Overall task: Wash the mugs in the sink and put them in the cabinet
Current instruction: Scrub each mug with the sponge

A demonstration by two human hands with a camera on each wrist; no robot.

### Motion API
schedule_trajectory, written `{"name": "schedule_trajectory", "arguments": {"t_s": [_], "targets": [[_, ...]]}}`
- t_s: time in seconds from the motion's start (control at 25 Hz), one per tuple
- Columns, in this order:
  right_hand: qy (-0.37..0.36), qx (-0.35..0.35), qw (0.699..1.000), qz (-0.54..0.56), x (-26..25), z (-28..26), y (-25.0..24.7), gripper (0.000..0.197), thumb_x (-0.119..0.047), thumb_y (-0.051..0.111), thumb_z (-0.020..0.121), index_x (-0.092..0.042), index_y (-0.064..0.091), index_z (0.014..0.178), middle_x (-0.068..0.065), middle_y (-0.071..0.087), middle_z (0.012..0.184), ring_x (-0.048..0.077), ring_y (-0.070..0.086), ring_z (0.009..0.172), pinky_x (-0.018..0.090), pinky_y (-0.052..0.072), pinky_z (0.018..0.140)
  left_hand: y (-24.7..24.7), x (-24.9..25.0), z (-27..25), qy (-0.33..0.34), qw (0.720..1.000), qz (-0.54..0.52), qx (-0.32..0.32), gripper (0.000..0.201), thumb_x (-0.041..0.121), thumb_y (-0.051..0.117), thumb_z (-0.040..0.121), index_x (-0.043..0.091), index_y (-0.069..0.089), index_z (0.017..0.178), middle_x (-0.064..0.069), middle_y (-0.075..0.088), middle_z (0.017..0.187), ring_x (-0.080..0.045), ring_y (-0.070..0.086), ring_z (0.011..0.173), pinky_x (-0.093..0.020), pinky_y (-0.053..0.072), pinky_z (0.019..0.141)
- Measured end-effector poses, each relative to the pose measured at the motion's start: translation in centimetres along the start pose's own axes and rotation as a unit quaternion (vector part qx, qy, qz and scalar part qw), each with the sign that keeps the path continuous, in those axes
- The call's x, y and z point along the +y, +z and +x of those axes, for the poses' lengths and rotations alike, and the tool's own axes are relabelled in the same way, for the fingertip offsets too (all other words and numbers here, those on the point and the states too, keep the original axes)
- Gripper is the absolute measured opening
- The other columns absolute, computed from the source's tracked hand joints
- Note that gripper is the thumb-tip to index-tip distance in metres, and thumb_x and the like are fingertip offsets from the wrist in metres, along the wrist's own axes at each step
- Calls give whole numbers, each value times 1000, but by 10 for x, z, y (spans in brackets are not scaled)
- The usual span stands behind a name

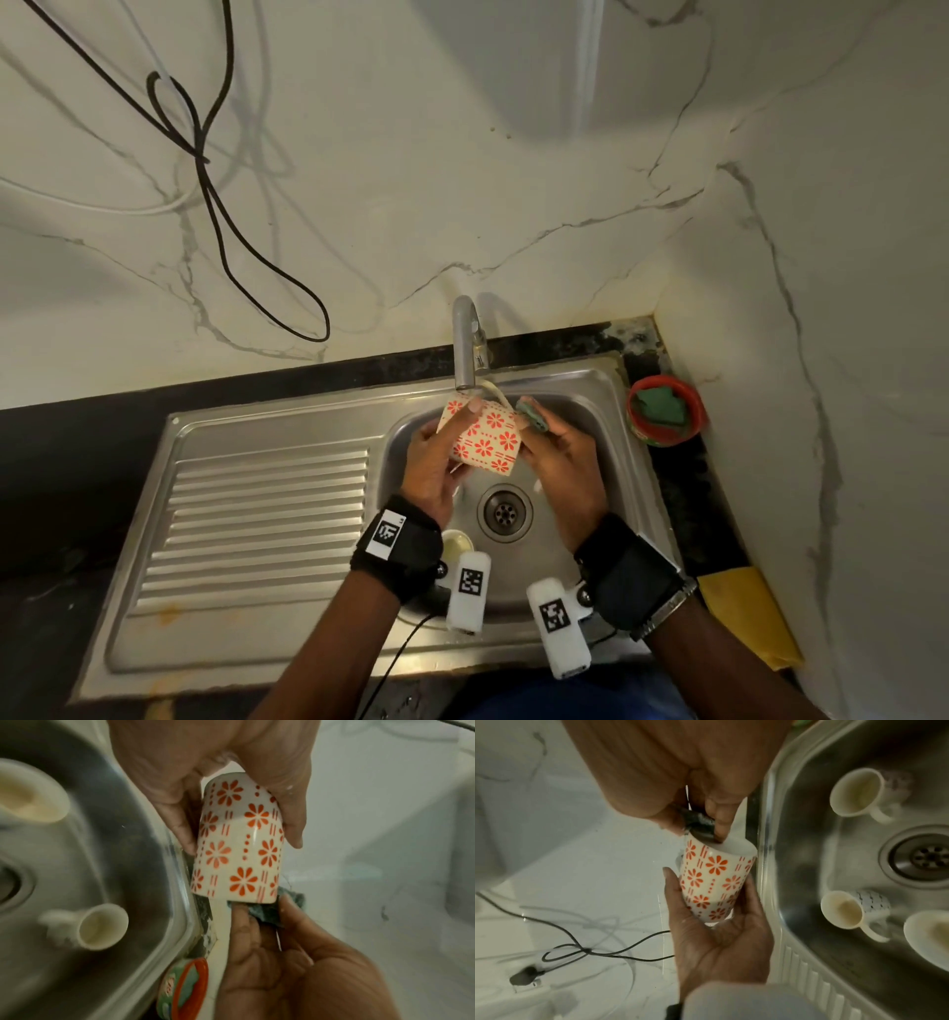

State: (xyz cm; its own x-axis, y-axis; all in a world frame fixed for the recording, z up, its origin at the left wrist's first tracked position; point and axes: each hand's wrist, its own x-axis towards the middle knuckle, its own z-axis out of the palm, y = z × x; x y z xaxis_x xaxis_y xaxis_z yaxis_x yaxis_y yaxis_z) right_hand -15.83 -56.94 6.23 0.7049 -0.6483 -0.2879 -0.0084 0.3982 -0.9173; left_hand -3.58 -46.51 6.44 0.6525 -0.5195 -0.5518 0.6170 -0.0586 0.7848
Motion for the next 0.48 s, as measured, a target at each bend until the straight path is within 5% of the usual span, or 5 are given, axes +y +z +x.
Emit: {"name": "schedule_trajectory", "arguments": {"t_s": [0.12,0.2,0.32,0.48], "targets": [[-28,16,996,-82,-2,-6,7,37,-18,58,107,-25,60,143,-8,75,117,8,72,108,31,60,94,4,-13,-5,-30,995,-91,10,71,41,89,76,8,65,134,-16,72,127,-32,64,126,-44,49,110],[-90,9,976,-201,4,-17,10,38,-17,57,107,-22,59,145,-11,72,124,-2,68,108,23,57,96,1,-19,-10,-60,982,-178,-5,76,45,86,78,10,60,140,-18,68,134,-32,63,128,-46,52,105],[-115,-21,953,-281,13,-25,3,31,-16,57,107,-23,66,135,-18,69,121,-11,65,107,8,50,91,-10,-15,-17,-80,977,-192,-42,54,34,72,91,11,60,139,-22,67,133,-38,63,126,-53,57,93],[-71,-5,964,-255,-7,-9,-18,12,-29,58,106,-30,63,117,-9,76,104,8,73,94,43,60,88,-38,-19,-20,89,990,77,-77,64,4,88,69,30,69,124,-11,73,122,-29,69,114,-51,58,93]]}}
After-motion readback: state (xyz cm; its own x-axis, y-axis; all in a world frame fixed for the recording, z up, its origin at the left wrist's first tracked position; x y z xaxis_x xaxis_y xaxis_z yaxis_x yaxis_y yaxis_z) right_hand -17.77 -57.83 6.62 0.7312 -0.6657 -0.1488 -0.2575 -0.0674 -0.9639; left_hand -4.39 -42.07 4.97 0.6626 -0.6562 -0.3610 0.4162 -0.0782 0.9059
